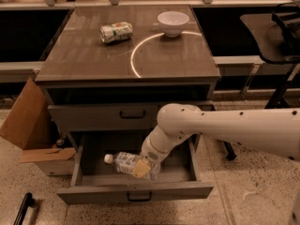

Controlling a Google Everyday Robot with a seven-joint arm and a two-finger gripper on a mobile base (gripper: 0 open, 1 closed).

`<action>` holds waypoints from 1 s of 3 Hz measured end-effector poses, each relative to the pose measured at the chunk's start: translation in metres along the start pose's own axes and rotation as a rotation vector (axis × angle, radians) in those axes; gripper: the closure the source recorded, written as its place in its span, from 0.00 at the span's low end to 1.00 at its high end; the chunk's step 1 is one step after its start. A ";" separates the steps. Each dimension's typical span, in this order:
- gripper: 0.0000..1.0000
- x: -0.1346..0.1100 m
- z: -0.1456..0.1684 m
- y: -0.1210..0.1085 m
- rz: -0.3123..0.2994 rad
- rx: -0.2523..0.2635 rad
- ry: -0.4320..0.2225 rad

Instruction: Place blue plastic bottle into middle drawer

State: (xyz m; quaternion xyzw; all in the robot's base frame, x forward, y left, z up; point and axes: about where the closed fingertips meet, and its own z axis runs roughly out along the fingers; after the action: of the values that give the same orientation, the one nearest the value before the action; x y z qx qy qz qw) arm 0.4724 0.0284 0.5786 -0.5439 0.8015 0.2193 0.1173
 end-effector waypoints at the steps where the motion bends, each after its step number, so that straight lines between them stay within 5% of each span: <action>1: 1.00 0.030 0.037 -0.014 0.069 0.016 0.033; 3: 1.00 0.034 0.042 -0.020 0.085 0.026 0.022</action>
Offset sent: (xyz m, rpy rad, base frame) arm -0.0003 -0.0103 -0.0456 -0.0382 0.0284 -0.0564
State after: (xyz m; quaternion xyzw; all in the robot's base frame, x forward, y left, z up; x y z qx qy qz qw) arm 0.4759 0.0149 0.5227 -0.5102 0.8278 0.2076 0.1064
